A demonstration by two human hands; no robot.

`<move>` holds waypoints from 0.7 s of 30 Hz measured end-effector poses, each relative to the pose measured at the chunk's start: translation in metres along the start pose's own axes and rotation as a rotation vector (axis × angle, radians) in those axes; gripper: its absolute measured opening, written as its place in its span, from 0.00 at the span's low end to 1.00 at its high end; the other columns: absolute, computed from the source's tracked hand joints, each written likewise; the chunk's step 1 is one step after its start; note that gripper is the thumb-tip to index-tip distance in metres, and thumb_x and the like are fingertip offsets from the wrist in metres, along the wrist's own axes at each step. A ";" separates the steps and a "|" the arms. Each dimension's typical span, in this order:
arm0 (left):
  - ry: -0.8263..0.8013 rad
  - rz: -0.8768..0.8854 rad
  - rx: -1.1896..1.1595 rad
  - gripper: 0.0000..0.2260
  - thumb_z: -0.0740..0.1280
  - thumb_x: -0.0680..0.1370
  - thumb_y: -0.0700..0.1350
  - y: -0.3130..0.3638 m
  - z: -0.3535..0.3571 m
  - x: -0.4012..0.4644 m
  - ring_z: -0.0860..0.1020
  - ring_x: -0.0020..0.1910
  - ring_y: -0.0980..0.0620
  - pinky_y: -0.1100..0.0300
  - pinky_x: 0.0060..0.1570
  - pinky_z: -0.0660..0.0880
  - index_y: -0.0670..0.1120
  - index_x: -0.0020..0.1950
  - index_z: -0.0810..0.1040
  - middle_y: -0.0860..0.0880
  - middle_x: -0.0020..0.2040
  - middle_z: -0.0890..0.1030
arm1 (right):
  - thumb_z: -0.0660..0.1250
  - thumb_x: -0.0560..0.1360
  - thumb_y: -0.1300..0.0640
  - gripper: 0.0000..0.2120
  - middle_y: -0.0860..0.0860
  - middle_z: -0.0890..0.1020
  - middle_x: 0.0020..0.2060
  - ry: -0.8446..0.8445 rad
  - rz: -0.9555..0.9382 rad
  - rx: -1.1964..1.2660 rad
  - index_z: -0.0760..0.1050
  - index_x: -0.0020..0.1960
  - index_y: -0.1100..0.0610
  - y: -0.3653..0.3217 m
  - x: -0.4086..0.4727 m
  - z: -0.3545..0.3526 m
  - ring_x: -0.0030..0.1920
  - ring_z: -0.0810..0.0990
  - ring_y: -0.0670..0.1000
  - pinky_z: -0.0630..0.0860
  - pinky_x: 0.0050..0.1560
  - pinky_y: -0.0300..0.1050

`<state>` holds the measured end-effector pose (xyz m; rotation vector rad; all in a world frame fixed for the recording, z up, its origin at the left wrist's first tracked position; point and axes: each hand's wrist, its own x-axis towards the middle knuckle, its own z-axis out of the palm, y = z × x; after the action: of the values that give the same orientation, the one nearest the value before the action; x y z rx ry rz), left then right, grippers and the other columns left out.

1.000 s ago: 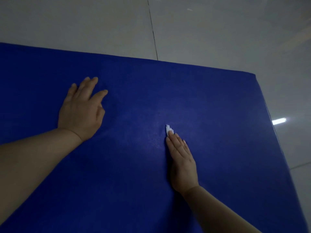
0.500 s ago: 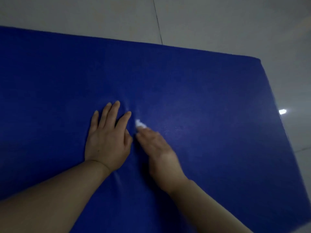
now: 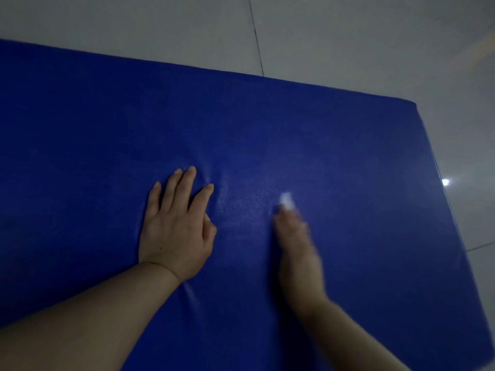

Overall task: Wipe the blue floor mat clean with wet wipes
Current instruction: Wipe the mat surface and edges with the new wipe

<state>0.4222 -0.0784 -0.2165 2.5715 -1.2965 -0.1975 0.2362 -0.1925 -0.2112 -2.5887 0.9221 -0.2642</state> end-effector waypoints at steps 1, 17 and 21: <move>0.000 0.003 0.000 0.25 0.51 0.75 0.50 0.000 0.000 0.000 0.61 0.73 0.42 0.45 0.71 0.50 0.44 0.68 0.73 0.40 0.73 0.65 | 0.54 0.73 0.72 0.29 0.57 0.60 0.75 -0.109 -0.149 0.040 0.63 0.73 0.63 -0.020 -0.007 0.007 0.76 0.57 0.53 0.54 0.75 0.49; 0.016 -0.004 -0.025 0.25 0.51 0.75 0.49 0.000 0.001 0.001 0.61 0.73 0.42 0.41 0.71 0.54 0.43 0.68 0.72 0.39 0.73 0.65 | 0.50 0.73 0.71 0.29 0.56 0.59 0.75 0.003 -0.008 0.016 0.62 0.74 0.63 0.009 -0.006 -0.001 0.76 0.56 0.53 0.51 0.76 0.45; 0.014 -0.002 -0.028 0.25 0.51 0.75 0.49 0.000 0.001 0.000 0.60 0.74 0.42 0.42 0.71 0.53 0.43 0.68 0.72 0.39 0.73 0.65 | 0.50 0.72 0.70 0.30 0.55 0.61 0.75 -0.151 -0.225 -0.015 0.61 0.74 0.62 0.016 -0.015 -0.009 0.76 0.57 0.51 0.54 0.75 0.47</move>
<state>0.4222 -0.0781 -0.2176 2.5466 -1.2775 -0.1960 0.2132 -0.1973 -0.2106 -2.6843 0.5838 -0.1188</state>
